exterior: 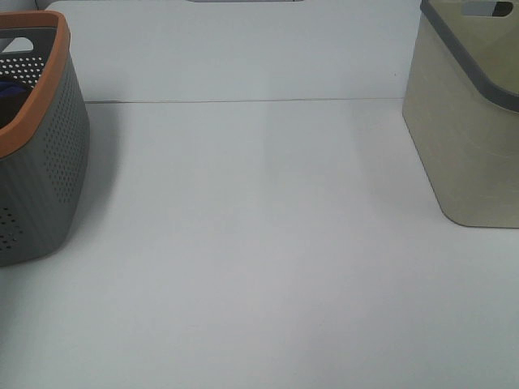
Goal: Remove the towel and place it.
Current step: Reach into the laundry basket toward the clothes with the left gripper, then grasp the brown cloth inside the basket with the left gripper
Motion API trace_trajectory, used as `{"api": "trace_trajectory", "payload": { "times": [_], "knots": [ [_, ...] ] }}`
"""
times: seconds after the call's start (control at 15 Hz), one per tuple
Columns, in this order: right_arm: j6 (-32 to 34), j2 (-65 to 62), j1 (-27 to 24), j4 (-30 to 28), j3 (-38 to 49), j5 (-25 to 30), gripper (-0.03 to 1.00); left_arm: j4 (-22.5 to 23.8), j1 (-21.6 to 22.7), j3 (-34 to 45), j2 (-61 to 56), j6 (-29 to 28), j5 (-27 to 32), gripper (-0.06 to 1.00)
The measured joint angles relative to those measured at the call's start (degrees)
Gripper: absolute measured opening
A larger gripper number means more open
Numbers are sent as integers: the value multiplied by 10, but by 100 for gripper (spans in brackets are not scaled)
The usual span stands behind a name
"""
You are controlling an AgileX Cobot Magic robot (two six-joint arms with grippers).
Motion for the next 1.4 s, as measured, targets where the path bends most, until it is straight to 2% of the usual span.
{"api": "trace_trajectory", "payload": {
  "times": [0.2,0.27,0.47,0.67,1.07,1.4],
  "knots": [
    [0,0,0,0,0,0,85,0,0,0,45,3,-16,95],
    [0,0,0,0,0,0,85,-4,0,0,63,5,-44,94],
    [0,0,0,0,0,0,85,-25,-1,-3,78,5,-62,91],
    [0,0,0,0,0,0,85,-32,-11,-3,85,25,-62,77],
    [0,0,0,0,0,0,85,-32,-13,-3,87,28,-44,45],
    [0,0,0,0,0,0,85,-32,-13,-3,87,28,-42,41]
  ]
}}
